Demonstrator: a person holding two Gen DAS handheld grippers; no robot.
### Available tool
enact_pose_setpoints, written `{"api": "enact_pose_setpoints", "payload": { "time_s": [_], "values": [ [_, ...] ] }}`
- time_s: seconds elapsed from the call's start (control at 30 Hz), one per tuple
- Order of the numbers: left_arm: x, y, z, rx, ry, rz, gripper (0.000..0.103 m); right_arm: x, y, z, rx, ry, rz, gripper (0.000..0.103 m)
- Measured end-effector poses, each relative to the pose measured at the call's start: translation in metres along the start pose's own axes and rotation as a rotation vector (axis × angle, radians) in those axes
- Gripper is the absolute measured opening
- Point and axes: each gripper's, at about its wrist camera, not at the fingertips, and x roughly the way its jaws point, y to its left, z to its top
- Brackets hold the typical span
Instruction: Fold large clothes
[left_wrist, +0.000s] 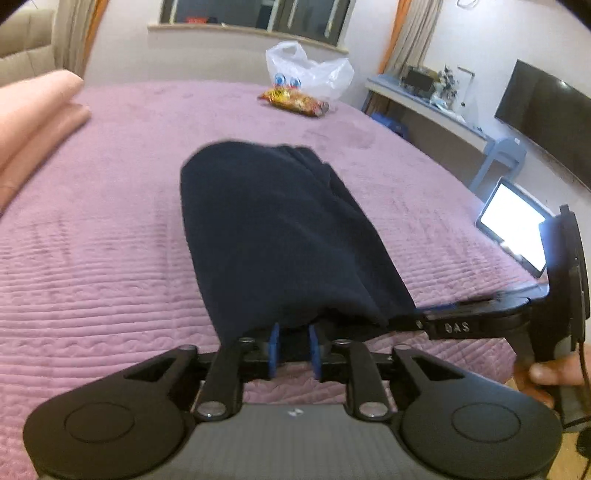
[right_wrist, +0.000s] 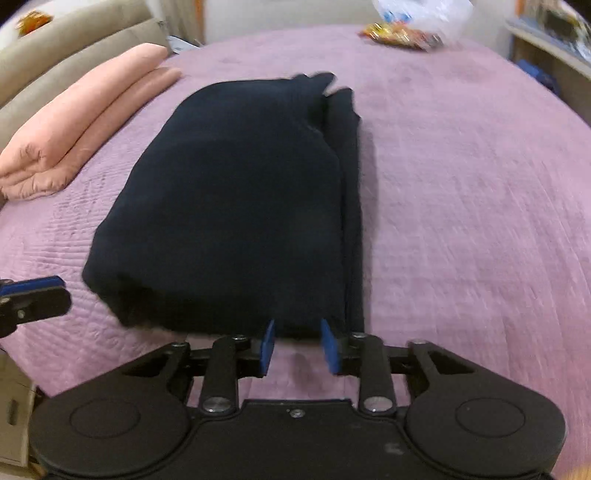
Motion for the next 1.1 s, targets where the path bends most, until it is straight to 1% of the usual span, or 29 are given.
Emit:
{"api": "enact_pose_setpoints", "payload": {
  "time_s": [0.03, 0.07, 0.1, 0.13, 0.17, 0.2, 0.23, 0.27, 0.3, 0.33, 0.37, 0.4, 0.43, 0.5, 0.6, 0.67, 0.83, 0.9, 1.0, 1.1],
  "values": [
    [-0.009, 0.000, 0.001, -0.024, -0.024, 0.021, 0.027, -0.007, 0.000, -0.002, -0.006, -0.013, 0.009, 0.044],
    [-0.019, -0.001, 0.004, -0.047, -0.056, 0.059, 0.028, -0.020, 0.002, -0.004, -0.020, -0.037, 0.018, 0.044],
    [-0.032, -0.004, 0.008, -0.067, -0.107, 0.113, 0.030, -0.034, 0.006, -0.006, -0.031, -0.065, 0.014, 0.044],
    [-0.044, -0.008, 0.012, -0.070, -0.156, 0.144, 0.033, -0.049, 0.008, -0.006, -0.037, -0.094, 0.004, 0.048],
    [-0.058, -0.014, 0.019, -0.060, -0.209, 0.166, 0.040, -0.062, 0.012, -0.006, -0.036, -0.126, -0.003, 0.064],
    [-0.070, -0.019, 0.024, -0.043, -0.252, 0.179, 0.049, -0.072, 0.016, -0.004, -0.032, -0.159, -0.004, 0.073],
    [-0.084, -0.027, 0.030, -0.019, -0.300, 0.192, 0.053, -0.087, 0.020, -0.004, -0.032, -0.203, 0.004, 0.079],
    [-0.098, -0.035, 0.036, 0.008, -0.348, 0.209, 0.062, -0.100, 0.025, -0.003, -0.040, -0.239, 0.019, 0.077],
    [-0.111, -0.043, 0.040, 0.029, -0.391, 0.225, 0.072, -0.112, 0.030, -0.002, -0.054, -0.266, 0.026, 0.078],
    [-0.124, -0.052, 0.045, 0.049, -0.434, 0.240, 0.078, -0.121, 0.034, 0.000, -0.066, -0.286, 0.023, 0.078],
    [-0.135, -0.060, 0.049, 0.067, -0.466, 0.254, 0.089, -0.129, 0.038, 0.003, -0.074, -0.302, 0.015, 0.079],
    [-0.145, -0.069, 0.053, 0.085, -0.490, 0.266, 0.093, -0.138, 0.041, 0.007, -0.076, -0.313, 0.009, 0.079],
    [-0.155, -0.077, 0.057, 0.097, -0.508, 0.269, 0.094, -0.145, 0.041, 0.010, -0.069, -0.322, 0.011, 0.080],
    [-0.172, -0.092, 0.061, 0.108, -0.528, 0.259, 0.097, -0.159, 0.040, 0.016, -0.043, -0.343, 0.028, 0.081],
    [-0.189, -0.105, 0.070, 0.093, -0.515, 0.255, 0.098, -0.180, 0.036, 0.021, 0.012, -0.367, 0.053, 0.082],
    [-0.196, -0.110, 0.075, 0.065, -0.495, 0.263, 0.098, -0.192, 0.035, 0.024, 0.032, -0.378, 0.050, 0.082],
    [-0.215, -0.117, 0.083, -0.006, -0.498, 0.281, 0.098, -0.218, 0.030, 0.020, 0.030, -0.407, 0.023, 0.082],
    [-0.218, -0.118, 0.085, -0.022, -0.500, 0.278, 0.098, -0.219, 0.027, 0.020, 0.024, -0.407, 0.018, 0.083],
    [-0.213, -0.119, 0.091, -0.017, -0.463, 0.288, 0.098, -0.213, 0.022, 0.021, 0.031, -0.393, 0.009, 0.083],
    [-0.205, -0.120, 0.092, -0.007, -0.437, 0.322, 0.098, -0.208, 0.016, 0.021, 0.047, -0.369, 0.002, 0.084]
  ]
}}
